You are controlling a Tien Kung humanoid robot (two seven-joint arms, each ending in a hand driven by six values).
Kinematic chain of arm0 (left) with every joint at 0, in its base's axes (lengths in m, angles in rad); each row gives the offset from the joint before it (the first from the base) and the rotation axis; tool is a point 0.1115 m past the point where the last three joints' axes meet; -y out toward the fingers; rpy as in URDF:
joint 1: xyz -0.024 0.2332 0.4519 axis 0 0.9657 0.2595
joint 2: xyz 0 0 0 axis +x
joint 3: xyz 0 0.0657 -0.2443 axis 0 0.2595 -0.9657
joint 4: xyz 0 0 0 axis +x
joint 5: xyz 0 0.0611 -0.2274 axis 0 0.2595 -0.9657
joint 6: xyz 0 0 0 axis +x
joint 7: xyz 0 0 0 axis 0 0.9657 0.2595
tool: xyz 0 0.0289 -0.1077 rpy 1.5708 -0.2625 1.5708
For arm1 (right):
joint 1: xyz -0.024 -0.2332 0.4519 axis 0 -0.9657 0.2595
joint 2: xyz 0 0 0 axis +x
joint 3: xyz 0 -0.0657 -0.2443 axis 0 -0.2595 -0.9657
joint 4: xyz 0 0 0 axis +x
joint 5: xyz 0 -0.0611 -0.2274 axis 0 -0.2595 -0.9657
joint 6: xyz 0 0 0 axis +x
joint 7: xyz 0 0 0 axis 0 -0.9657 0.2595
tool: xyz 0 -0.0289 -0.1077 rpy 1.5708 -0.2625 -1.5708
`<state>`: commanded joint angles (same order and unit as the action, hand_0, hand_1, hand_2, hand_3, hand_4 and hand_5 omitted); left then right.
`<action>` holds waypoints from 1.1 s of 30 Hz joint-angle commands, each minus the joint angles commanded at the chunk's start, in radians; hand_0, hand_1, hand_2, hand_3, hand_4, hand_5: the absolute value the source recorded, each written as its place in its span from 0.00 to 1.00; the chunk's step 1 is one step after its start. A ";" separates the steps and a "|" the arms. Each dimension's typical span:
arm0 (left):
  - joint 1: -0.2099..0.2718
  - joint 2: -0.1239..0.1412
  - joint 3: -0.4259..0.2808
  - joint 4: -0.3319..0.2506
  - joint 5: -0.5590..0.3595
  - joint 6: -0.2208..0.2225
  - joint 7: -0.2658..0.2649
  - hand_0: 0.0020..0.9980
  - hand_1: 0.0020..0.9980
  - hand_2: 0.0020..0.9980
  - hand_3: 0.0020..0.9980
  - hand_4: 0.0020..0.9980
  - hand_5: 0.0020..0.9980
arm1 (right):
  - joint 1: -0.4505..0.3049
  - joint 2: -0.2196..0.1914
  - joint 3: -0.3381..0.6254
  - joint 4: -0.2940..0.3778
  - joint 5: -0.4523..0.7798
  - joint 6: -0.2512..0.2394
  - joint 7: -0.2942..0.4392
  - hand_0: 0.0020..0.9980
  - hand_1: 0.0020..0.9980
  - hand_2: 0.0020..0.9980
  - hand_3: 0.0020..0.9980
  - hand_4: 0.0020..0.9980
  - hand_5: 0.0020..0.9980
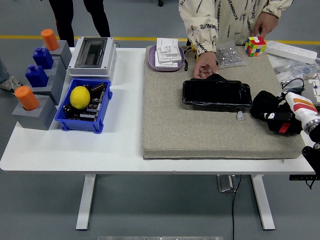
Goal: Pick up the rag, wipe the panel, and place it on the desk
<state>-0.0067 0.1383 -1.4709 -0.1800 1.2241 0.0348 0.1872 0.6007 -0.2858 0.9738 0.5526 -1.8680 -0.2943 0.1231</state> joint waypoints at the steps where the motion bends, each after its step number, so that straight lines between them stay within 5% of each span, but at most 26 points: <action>1: 0.000 0.000 0.000 0.000 0.000 0.000 0.000 0.65 0.69 0.74 0.56 0.60 0.47 | -0.001 0.001 0.000 -0.002 0.000 -0.005 0.001 0.52 0.57 0.64 0.60 1.00 0.53; 33: -0.001 -0.003 -0.004 0.000 0.001 0.000 0.000 0.65 0.69 0.73 0.56 0.60 0.47 | -0.004 0.015 0.005 -0.014 0.002 -0.083 0.020 0.36 0.42 0.48 0.47 1.00 0.44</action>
<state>-0.0074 0.1355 -1.4749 -0.1800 1.2256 0.0347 0.1873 0.5967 -0.2704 0.9793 0.5382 -1.8658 -0.3774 0.1427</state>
